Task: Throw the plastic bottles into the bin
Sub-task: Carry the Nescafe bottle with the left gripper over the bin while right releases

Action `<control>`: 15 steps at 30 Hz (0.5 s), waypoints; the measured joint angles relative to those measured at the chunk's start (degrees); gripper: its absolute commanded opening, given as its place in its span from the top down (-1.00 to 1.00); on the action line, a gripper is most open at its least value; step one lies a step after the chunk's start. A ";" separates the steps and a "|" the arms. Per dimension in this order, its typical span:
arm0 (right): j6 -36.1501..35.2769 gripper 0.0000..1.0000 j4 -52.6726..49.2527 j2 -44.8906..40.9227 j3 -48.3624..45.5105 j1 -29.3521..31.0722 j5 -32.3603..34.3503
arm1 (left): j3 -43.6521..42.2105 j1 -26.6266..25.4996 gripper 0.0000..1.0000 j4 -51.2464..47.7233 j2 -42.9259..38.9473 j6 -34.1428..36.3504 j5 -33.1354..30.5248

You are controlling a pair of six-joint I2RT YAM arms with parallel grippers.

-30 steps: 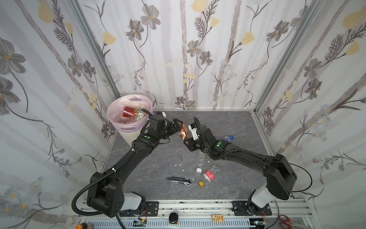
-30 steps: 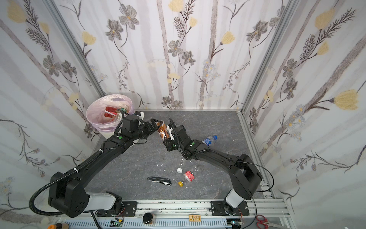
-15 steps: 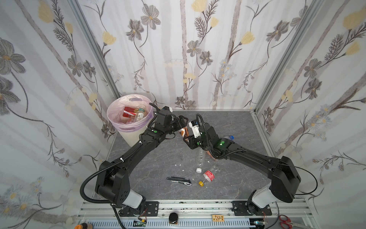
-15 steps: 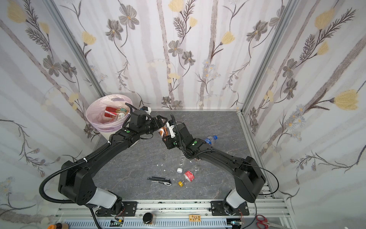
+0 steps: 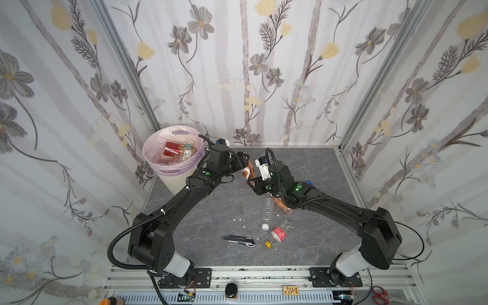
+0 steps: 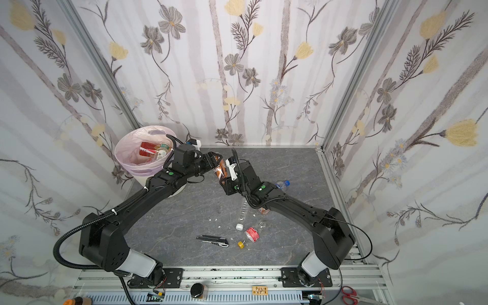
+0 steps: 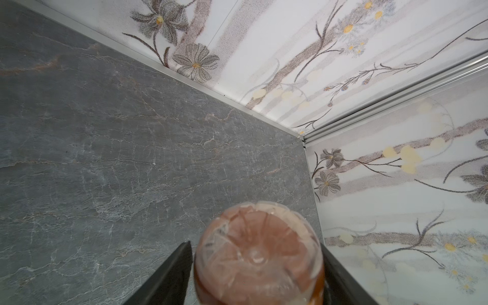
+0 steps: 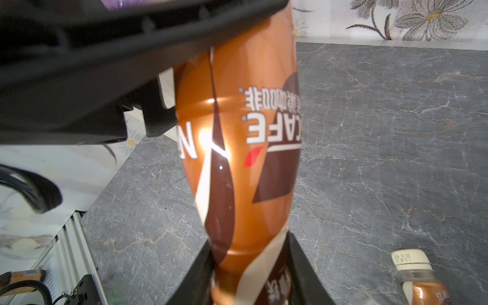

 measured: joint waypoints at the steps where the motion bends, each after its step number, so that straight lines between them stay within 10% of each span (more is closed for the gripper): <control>1: 0.02 0.29 0.00 0.00 -0.02 -0.28 -0.44 | 0.00 0.00 -0.48 0.02 -0.13 0.02 -0.07; 8: 0.85 0.29 0.07 -0.26 -0.55 -1.38 -0.24 | 0.00 -0.04 -0.25 0.17 0.00 0.20 -0.39; 15: 0.87 0.29 0.15 -0.66 -0.85 -1.49 -1.09 | 0.17 -0.04 -0.60 0.15 1.14 0.20 -0.39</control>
